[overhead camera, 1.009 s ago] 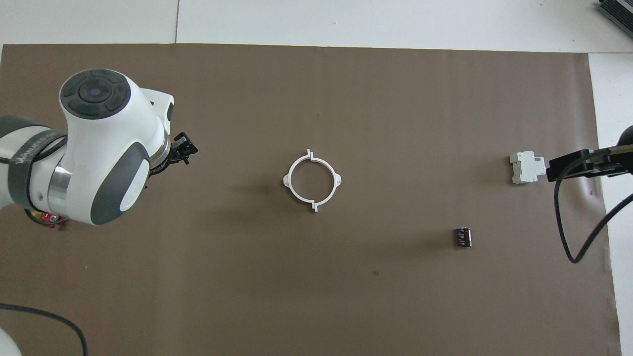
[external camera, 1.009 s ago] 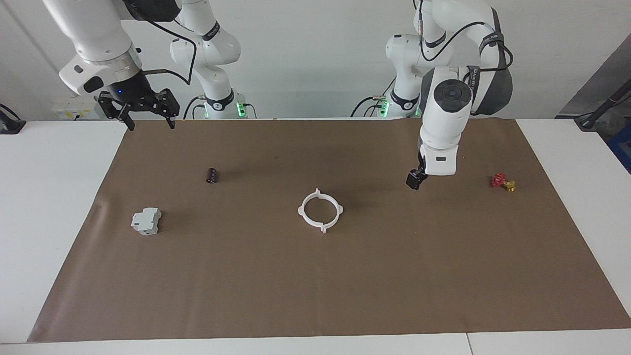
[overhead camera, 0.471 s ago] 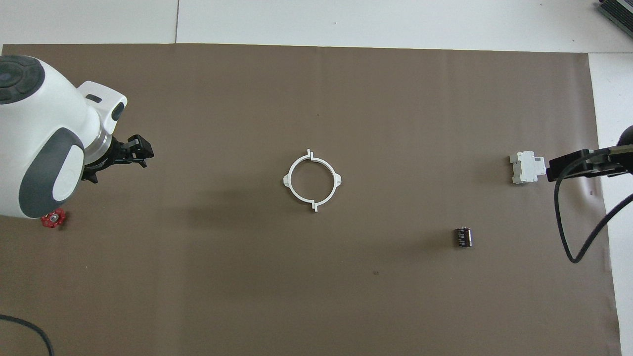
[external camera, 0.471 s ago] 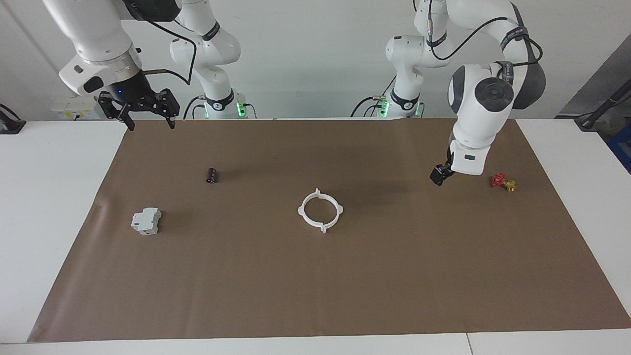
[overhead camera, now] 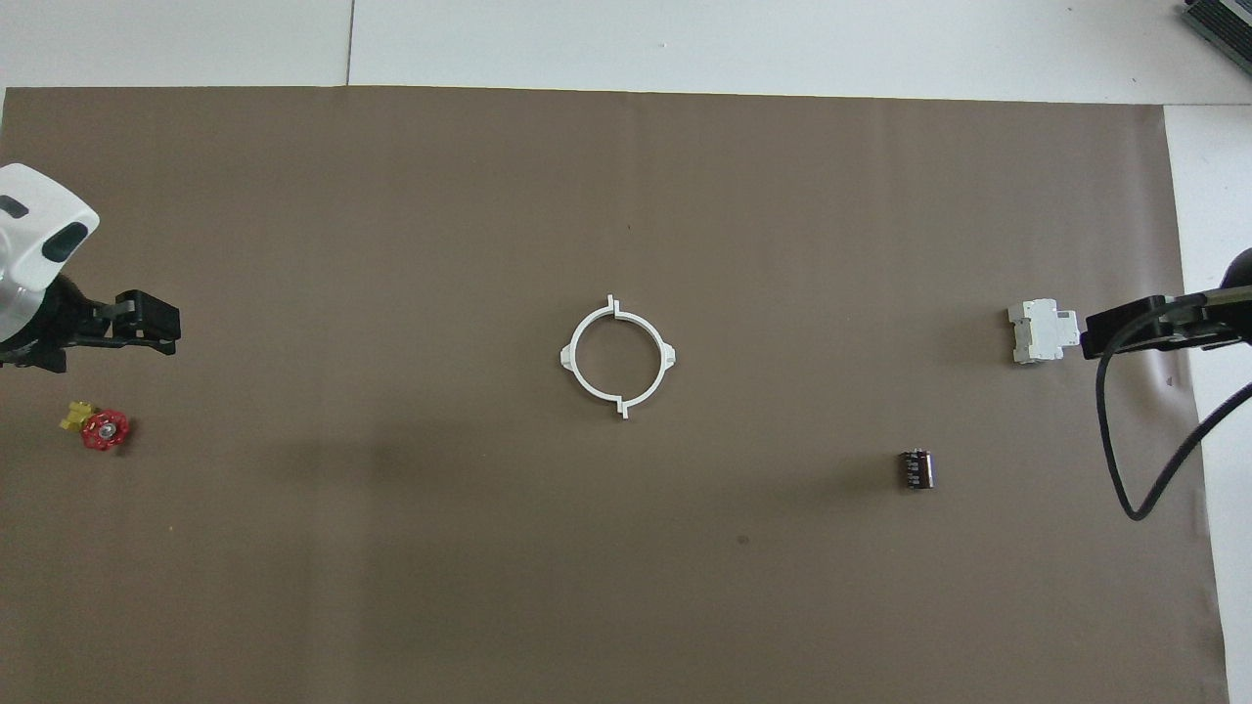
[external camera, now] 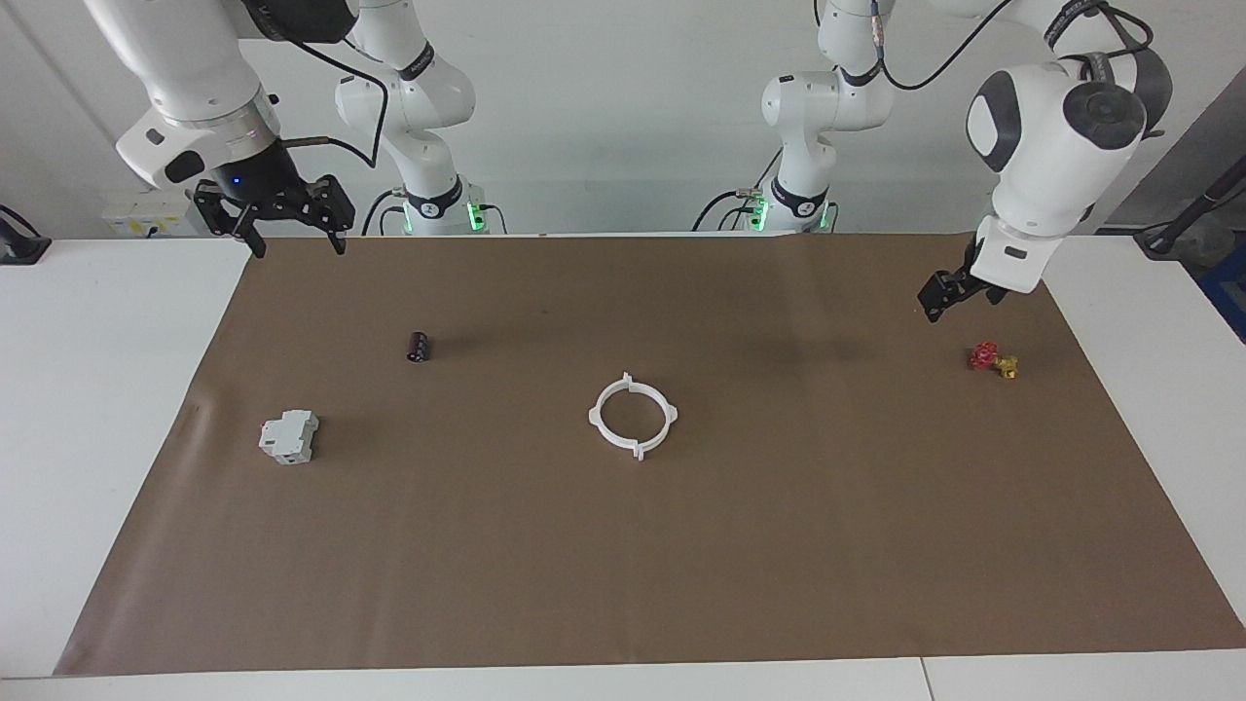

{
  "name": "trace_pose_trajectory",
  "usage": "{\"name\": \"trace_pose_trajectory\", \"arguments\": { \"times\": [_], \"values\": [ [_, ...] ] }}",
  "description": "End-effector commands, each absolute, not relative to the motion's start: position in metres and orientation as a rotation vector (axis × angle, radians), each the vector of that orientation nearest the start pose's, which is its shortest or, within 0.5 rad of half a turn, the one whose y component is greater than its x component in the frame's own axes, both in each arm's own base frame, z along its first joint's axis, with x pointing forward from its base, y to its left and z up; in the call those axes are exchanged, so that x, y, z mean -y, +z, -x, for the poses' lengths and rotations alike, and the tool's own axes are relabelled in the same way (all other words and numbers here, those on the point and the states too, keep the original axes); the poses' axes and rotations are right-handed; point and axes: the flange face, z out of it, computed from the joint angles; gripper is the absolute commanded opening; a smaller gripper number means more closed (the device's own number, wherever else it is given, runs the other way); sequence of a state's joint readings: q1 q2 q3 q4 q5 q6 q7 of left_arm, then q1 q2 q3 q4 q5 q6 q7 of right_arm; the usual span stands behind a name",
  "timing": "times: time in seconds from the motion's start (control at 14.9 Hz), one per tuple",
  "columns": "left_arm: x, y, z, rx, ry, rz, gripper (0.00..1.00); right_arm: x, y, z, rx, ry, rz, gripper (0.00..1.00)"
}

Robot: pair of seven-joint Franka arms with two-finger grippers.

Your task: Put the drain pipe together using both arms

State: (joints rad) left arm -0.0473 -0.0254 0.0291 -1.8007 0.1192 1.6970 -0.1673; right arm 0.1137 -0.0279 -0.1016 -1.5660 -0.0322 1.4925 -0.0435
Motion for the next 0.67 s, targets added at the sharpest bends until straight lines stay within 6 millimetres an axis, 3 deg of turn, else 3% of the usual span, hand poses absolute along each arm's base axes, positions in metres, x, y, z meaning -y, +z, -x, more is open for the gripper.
{"name": "trace_pose_trajectory", "arguments": {
  "times": [0.0, 0.47, 0.61],
  "values": [
    [0.000, 0.556, -0.522, 0.047, 0.143, 3.037, 1.00, 0.001, 0.638, -0.532, 0.112, 0.083, 3.148, 1.00],
    [0.008, 0.593, -0.499, -0.010, 0.120, 3.079, 1.00, 0.001, 0.638, -0.532, 0.112, 0.083, 3.148, 1.00],
    [0.010, 0.589, -0.498, -0.015, 0.097, 3.088, 1.00, 0.001, 0.638, -0.532, 0.112, 0.083, 3.148, 1.00]
  ]
}}
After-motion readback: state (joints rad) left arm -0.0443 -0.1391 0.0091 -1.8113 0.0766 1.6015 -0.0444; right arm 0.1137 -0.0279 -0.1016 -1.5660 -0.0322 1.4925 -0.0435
